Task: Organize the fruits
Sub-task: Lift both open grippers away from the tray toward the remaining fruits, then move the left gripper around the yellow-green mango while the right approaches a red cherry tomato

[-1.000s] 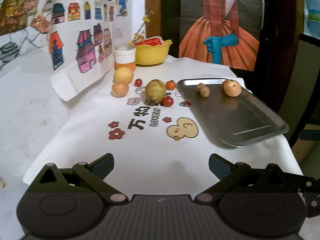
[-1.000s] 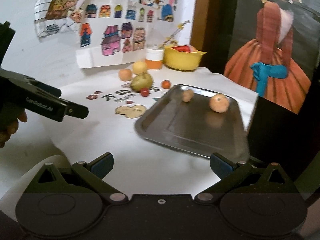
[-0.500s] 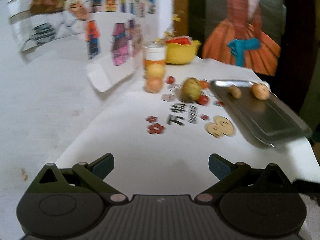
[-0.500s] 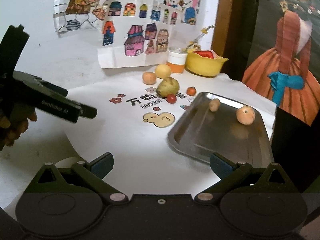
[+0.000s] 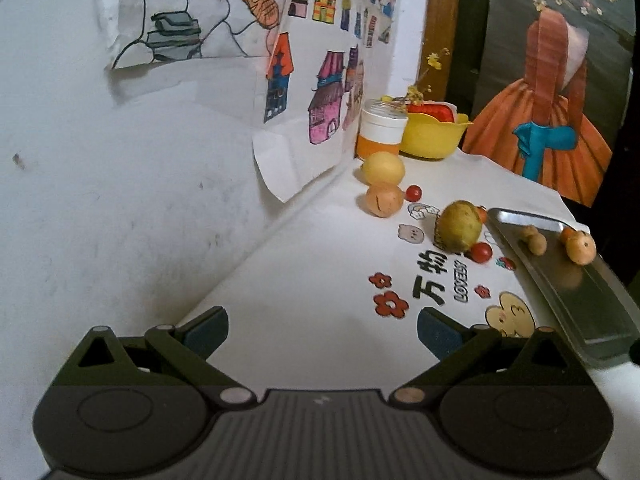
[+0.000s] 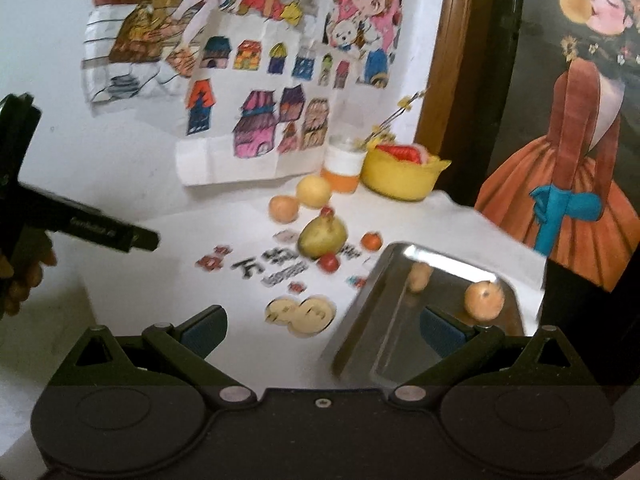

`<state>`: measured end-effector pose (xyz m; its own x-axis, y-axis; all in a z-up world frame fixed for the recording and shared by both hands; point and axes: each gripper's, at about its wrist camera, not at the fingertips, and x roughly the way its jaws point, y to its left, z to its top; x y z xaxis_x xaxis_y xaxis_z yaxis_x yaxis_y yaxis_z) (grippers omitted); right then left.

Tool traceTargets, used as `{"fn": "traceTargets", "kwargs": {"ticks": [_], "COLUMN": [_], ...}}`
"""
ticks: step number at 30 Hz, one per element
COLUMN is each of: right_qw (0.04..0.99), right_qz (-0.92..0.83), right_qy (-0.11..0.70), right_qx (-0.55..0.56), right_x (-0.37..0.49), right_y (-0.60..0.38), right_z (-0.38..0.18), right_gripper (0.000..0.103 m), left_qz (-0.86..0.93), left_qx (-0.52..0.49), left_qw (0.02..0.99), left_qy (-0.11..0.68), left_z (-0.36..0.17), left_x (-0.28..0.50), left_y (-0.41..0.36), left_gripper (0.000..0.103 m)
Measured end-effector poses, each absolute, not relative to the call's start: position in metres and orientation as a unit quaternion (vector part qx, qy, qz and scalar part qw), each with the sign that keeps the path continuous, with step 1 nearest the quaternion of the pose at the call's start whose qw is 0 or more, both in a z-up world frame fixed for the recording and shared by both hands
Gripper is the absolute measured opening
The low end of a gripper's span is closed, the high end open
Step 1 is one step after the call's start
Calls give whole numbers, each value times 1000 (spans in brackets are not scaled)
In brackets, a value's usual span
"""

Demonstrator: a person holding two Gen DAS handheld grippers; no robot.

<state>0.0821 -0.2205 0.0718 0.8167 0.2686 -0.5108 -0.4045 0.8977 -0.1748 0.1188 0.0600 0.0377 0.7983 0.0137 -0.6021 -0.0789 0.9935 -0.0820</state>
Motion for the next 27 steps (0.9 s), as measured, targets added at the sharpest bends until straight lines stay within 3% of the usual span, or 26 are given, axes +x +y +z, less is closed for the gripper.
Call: {"fn": "traceTargets", "kwargs": {"ticks": [13, 27], "right_qw": [937, 922], "right_qz": [169, 210], "right_qy": [226, 256], "right_qx": [-204, -199], "right_x": [131, 196], "right_y": [-221, -213], "right_z": [83, 45], "right_gripper": [102, 102], "left_qz": [-11, -39], "left_qx": [-60, -48], "left_qw": [951, 952], "left_qy": [302, 300], "left_z": [44, 38], "left_x": [166, 228], "left_y": [46, 20], "left_gripper": [103, 103]}}
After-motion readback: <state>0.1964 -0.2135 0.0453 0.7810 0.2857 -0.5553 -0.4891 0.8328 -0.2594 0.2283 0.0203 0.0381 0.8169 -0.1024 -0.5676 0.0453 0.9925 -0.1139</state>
